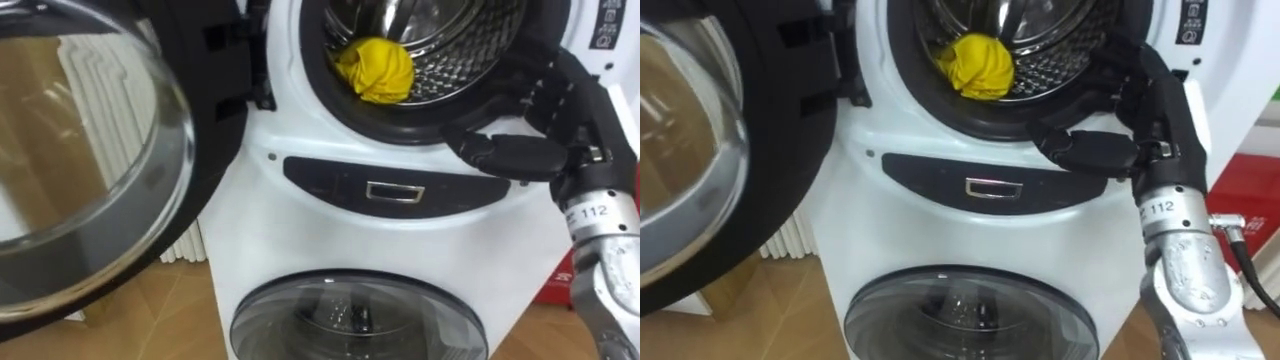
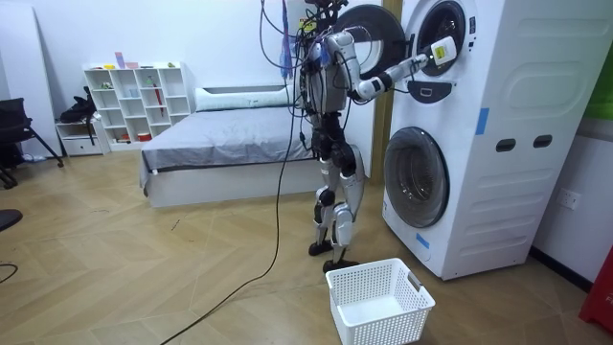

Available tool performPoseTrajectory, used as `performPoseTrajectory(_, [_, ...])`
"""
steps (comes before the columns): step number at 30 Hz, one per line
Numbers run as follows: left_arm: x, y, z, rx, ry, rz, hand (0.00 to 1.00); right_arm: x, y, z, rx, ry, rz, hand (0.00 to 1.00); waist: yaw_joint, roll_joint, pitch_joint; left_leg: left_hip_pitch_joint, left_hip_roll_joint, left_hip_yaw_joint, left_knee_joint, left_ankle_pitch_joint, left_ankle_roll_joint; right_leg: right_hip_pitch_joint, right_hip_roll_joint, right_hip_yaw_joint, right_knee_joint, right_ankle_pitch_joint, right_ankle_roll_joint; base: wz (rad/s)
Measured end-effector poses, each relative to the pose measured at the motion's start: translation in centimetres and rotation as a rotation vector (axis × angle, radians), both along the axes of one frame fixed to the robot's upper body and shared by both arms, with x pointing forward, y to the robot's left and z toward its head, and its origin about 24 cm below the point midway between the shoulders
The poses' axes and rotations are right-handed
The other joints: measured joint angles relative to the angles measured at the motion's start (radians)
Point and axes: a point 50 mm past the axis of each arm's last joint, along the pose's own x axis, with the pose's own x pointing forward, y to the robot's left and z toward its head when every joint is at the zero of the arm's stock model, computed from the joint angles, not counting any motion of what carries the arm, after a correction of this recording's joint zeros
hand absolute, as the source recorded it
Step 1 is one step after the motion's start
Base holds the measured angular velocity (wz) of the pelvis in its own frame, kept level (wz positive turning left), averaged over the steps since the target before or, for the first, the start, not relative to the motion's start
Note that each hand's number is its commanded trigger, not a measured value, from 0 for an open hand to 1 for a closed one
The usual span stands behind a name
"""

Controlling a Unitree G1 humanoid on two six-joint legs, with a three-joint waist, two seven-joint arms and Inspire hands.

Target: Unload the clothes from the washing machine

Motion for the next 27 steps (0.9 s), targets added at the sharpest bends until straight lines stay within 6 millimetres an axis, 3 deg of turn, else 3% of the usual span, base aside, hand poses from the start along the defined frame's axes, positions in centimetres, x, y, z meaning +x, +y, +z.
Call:
performPoseTrajectory(6, [0.0, -0.2, -0.1, -0.005, -0.004, 0.0, 0.0, -0.1, 1.0, 0.8, -0.069, -0.01, 0.041, 0.0, 0.0, -0.02, -0.0014, -0.001, 0.009, 0.003, -0.018, 0.011, -0.019, -0.01, 0.006, -0.018, 0.0, -0.006, -0.021, -0.01])
performPoseTrajectory(9, [0.1, -0.3, -0.1, -0.008, -0.004, -0.005, 0.0, 0.0, 3.3, 2.4, -0.142, -0.058, 0.144, 0.0, 0.003, -0.028, -0.0026, 0.001, 0.01, 0.002, -0.024, 0.015, -0.028, -0.009, 0.012, -0.022, 0.0, -0.006, -0.036, 0.02])
performPoseTrajectory(11, [0.1, -0.3, -0.1, -0.011, -0.005, -0.004, 0.0, -0.7, 5.6, 4.9, -0.184, -0.171, 0.257, 0.0, 0.025, -0.032, -0.0055, 0.002, 0.016, 0.002, -0.033, 0.016, -0.034, -0.007, 0.019, -0.019, -0.009, -0.005, -0.042, 0.07])
performPoseTrajectory(14, [0.0, -0.2, -0.1, -0.016, 0.001, 0.0, 0.0, -1.4, 7.4, 6.5, -0.238, -0.248, 0.365, 0.0, 0.057, -0.04, -0.0074, 0.018, 0.023, -0.008, -0.038, 0.012, -0.04, 0.021, 0.028, -0.028, -0.033, -0.003, -0.046, 0.13])
performPoseTrajectory(18, [-0.1, -0.3, -0.2, -0.02, 0.004, 0.006, 0.0, -1.8, 8.9, 6.5, -0.285, -0.255, 0.448, 0.0, 0.085, -0.044, -0.0052, 0.021, 0.023, -0.027, -0.038, 0.002, -0.041, 0.04, 0.03, -0.039, -0.052, -0.007, -0.043, 0.12])
performPoseTrajectory(22, [0.0, -0.4, -0.2, -0.02, 0.003, 0.003, 0.0, -2.0, 10.3, 5.9, -0.303, -0.227, 0.535, 0.0, 0.103, -0.037, 0.0103, 0.024, 0.021, -0.029, -0.044, -0.009, -0.039, 0.045, 0.028, -0.039, -0.055, -0.011, -0.036, -0.01])
performPoseTrajectory(27, [0.1, -0.5, -0.2, -0.023, 0.003, -0.007, 0.0, -2.3, 11.1, 5.6, -0.32, -0.221, 0.585, 0.0, 0.104, -0.038, 0.0092, 0.03, 0.018, -0.027, -0.051, -0.012, -0.037, 0.044, 0.027, -0.039, -0.056, -0.014, -0.032, -0.02])
